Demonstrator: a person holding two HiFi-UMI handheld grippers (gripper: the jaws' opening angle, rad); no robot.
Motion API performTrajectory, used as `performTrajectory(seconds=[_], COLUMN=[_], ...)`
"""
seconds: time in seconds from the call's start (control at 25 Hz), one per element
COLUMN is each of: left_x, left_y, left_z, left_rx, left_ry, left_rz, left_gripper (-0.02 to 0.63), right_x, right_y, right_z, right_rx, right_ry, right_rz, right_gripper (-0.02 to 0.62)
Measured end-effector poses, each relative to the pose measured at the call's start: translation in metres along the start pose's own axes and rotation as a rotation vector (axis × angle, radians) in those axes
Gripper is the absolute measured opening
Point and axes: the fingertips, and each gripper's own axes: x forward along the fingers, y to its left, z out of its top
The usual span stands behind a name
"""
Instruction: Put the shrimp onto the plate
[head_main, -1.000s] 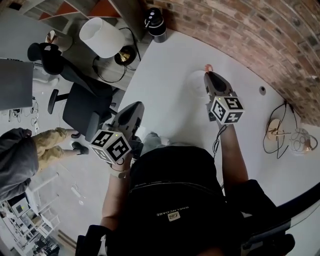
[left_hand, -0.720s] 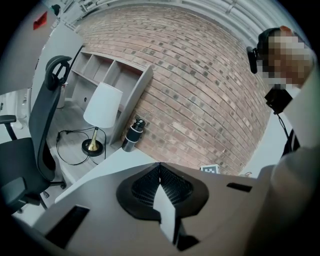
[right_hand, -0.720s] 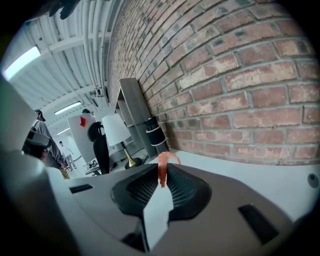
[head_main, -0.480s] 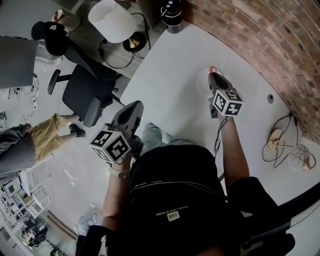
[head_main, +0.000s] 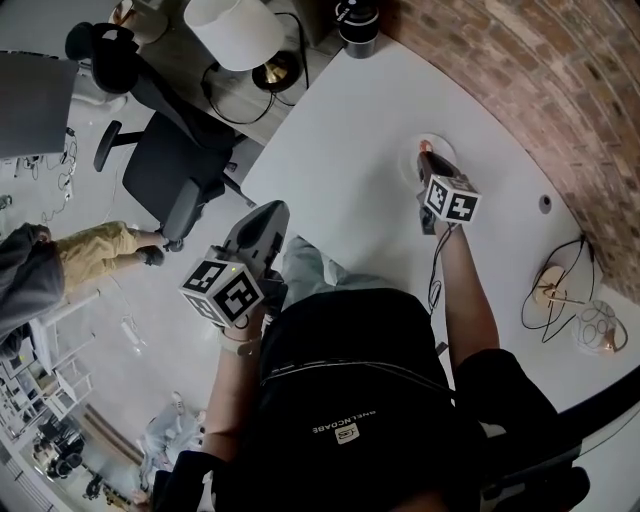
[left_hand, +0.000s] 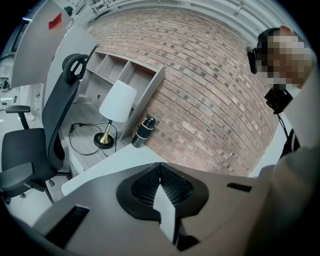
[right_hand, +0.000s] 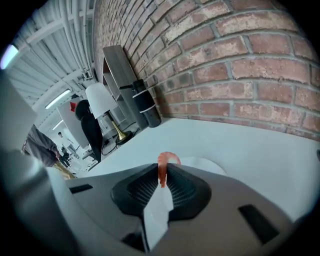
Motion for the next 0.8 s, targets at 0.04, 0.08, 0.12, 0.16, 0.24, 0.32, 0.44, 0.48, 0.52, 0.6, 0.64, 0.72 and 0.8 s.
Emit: performTrajectory(seconds=[0.04, 0.08, 0.12, 0.16, 0.24, 0.32, 0.44, 0.48, 0.52, 0.6, 0.64, 0.72, 0.8], left_x=[-0.001, -0.001, -0.002, -0.003, -0.004, -0.004, -0.005, -0.005, -0.005, -0.006, -0.007, -0.008, -0.009], left_y=[0.001, 0.002, 0.003, 0.004, 0.005, 0.006, 0.007, 0.008, 0.008, 0.009, 0.01, 0.012, 0.013], left_z=[-0.001, -0.002, -0.003, -0.003, -0.004, -0.005, -0.007, -0.007, -0.008, -0.008, -0.009, -0.008, -0.008], left_rx=[-0.002, -0.005, -0.008, -0.01, -0.014, -0.018, -0.024, -0.026, -0.028, -0.031, -0.033, -0.034, -0.035], left_ry=[0.0, 0.0, 0.0, -0.001, -0.002, -0.003, -0.004, -0.004, -0.004, -0.004, -0.005, -0.006, -0.006], left_rz=[0.004, 0.007, 0.011, 0.014, 0.02, 0.024, 0.027, 0.028, 0.028, 0.03, 0.032, 0.034, 0.035], left_gripper=[0.003, 0.003, 0.003, 0.003, 0.003, 0.003, 0.003, 0.003, 0.003, 0.003, 0.003, 0.003, 0.003], right_x=[0.002, 0.004, 0.006, 0.008, 0.011, 0.015, 0.021, 0.023, 0.024, 0.027, 0.028, 0.029, 0.03], right_y=[-0.001, -0.002, -0.003, -0.003, -0.002, 0.0, 0.003, 0.004, 0.004, 0.005, 0.005, 0.005, 0.005], right_z=[-0.002, -0.005, -0.007, -0.008, -0.011, -0.014, -0.021, -0.023, -0.025, -0.029, -0.031, -0.033, -0.035], right_rx=[0.001, 0.005, 0.008, 0.011, 0.012, 0.01, 0.009, 0.008, 0.007, 0.008, 0.01, 0.012, 0.011], right_ry=[0.009, 0.017, 0.023, 0.029, 0.039, 0.052, 0.077, 0.085, 0.092, 0.104, 0.108, 0.114, 0.122], right_rz=[-0.002, -0.002, -0.001, 0.0, 0.006, 0.015, 0.023, 0.024, 0.024, 0.024, 0.023, 0.021, 0.019], right_gripper=[0.052, 0.052, 0.052, 0.052, 0.052, 0.052, 0.052, 0.052, 0.052, 0.052, 0.052, 0.052, 0.052])
